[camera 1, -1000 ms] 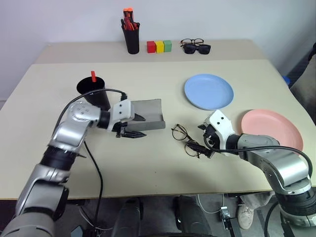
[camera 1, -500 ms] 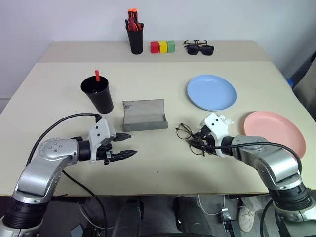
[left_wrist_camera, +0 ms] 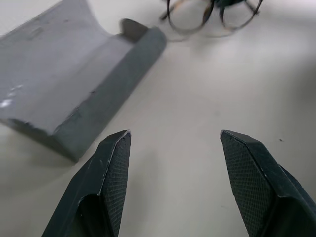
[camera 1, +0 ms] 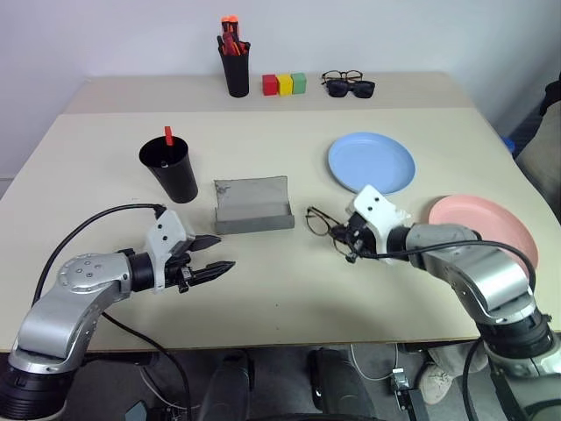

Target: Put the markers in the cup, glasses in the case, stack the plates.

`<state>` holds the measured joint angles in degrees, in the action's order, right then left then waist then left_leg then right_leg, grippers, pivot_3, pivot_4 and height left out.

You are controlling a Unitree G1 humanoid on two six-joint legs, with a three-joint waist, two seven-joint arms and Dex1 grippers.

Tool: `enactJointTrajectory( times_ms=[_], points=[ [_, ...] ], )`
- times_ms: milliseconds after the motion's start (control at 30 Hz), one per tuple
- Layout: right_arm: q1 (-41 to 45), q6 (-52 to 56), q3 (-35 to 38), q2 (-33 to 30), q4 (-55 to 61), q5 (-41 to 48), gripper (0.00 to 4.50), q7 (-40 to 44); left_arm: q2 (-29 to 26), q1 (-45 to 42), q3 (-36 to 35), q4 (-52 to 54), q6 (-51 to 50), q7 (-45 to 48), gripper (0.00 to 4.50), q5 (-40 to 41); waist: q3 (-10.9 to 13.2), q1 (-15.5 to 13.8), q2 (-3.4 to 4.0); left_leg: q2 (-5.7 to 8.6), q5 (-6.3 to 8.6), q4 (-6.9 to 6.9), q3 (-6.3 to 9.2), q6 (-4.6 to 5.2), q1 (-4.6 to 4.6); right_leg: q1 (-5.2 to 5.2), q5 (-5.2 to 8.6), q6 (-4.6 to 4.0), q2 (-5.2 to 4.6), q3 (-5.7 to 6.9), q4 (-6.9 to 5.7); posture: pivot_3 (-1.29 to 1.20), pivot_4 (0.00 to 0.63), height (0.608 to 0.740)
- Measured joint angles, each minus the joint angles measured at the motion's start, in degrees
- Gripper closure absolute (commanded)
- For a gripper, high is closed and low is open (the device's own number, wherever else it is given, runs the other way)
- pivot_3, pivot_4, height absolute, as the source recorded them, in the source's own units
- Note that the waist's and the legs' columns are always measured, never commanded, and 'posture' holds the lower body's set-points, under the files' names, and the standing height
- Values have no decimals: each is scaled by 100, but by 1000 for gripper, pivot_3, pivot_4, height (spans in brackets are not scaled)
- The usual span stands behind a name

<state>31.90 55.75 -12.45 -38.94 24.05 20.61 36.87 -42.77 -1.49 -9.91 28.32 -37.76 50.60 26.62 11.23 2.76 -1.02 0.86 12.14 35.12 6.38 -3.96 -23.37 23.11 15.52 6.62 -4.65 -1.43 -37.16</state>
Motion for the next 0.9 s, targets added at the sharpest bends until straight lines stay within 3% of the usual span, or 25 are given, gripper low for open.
enactJointTrajectory(
  times_ms=[133,300,467,667,700,767,900],
  points=[
    [1188,-994,-551,405,-931,-274,4472,682,103,384,-249,16,0,-302,1556,20,0,-5,0,-2,0,-1,-2,0,0,0,1,-2,1,0,0,0,150,740],
    [2629,-3003,-1467,1583,-3737,-1026,4472,1877,312,885,-530,124,92,-653,1556,22,0,14,-2,-3,0,-4,0,0,0,2,-2,-5,2,2,-2,0,150,740],
    [3079,-4228,-1608,2284,-5794,-1442,4472,2552,457,1228,-821,462,96,-965,1556,45,0,-47,-2,8,1,-5,1,-2,-7,6,-3,-3,-6,1,2,0,150,740],
    [3228,-5010,-1589,2389,-6936,-1805,4472,3262,535,1547,-994,813,96,-1149,1556,160,2,-18,2,5,0,-9,2,-2,-2,10,-2,-5,-1,1,-6,0,150,740],
    [3228,-5078,-1573,2392,-6996,-1815,3797,3401,534,1554,-1030,818,96,-1172,1556,164,2,-18,2,5,0,-9,2,-2,-2,10,-2,-5,-1,1,-6,0,150,740],
    [3229,-5132,-1513,2402,-7043,-1826,3053,3581,530,1550,-1088,818,96,-1193,1556,178,2,-6,2,5,0,-8,1,-2,-2,10,-2,-5,-1,1,-7,0,150,740],
    [3229,-5137,-1306,2461,-7067,-1915,1025,3455,525,1306,-1120,806,77,-1193,1556,423,3,-17,3,5,0,-8,2,-2,-2,11,-3,-5,-1,1,-8,0,150,740]
  ],
)
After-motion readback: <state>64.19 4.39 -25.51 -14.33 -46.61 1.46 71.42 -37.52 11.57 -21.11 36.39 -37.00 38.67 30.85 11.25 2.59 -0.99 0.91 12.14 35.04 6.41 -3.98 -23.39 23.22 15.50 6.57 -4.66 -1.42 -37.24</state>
